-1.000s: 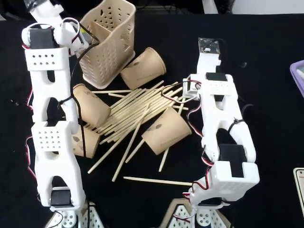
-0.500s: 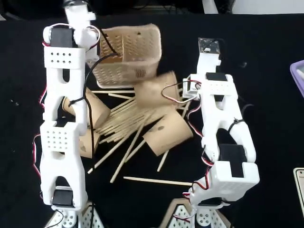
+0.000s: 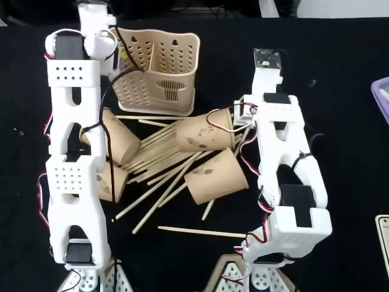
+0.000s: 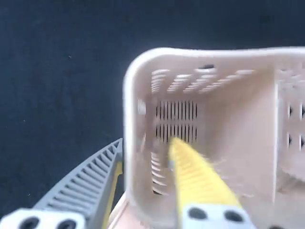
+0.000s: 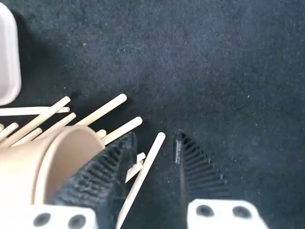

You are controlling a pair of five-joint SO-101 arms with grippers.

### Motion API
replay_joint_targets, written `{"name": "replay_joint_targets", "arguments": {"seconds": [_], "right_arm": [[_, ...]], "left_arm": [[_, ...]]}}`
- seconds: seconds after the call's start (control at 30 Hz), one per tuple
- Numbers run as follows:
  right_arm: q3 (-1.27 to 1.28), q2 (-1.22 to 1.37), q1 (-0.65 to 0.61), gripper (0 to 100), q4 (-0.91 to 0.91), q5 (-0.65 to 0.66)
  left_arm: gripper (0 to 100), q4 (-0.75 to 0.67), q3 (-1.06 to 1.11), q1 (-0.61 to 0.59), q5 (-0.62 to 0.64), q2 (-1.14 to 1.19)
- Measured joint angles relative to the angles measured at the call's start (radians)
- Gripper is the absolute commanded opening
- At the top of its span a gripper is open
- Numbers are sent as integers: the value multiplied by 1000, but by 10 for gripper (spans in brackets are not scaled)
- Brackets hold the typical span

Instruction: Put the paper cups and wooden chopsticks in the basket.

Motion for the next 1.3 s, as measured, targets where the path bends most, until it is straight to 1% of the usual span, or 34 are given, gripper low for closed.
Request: {"name": "replay_joint_targets", "arguments": {"seconds": [0.1, 0.23, 0.37, 0.43, 0.57, 0.67, 0.87, 0.97, 1.07, 1.13, 1.3], "right_arm": [[-2, 0, 0, 145, 25, 0], [-26, -14, 0, 153, 107, 0], [-48, -84, 0, 227, 157, 2], [-48, -117, 0, 246, 175, 2], [-48, -187, 0, 230, 198, 2], [-48, -235, 0, 214, 229, 2], [-48, -330, -14, 205, 305, 0], [-31, -345, -92, 205, 321, 2], [28, -345, -180, 205, 307, 2], [63, -345, -209, 205, 275, 2], [146, -345, -213, 205, 186, 0]], "left_arm": [[209, -40, 0, -17, 55, 0], [209, -54, 0, -31, 68, 0], [210, -29, -66, -35, 69, 0], [209, 3, -127, -37, 74, 0], [209, 91, -265, -35, 74, -2], [209, 103, -272, -58, 74, -15], [209, 107, -218, -163, 74, -66], [209, 109, -132, -230, 74, -138], [209, 109, 31, -290, 74, -249], [209, 109, 186, -313, 74, -342], [209, 94, 661, -334, 58, -583]]}}
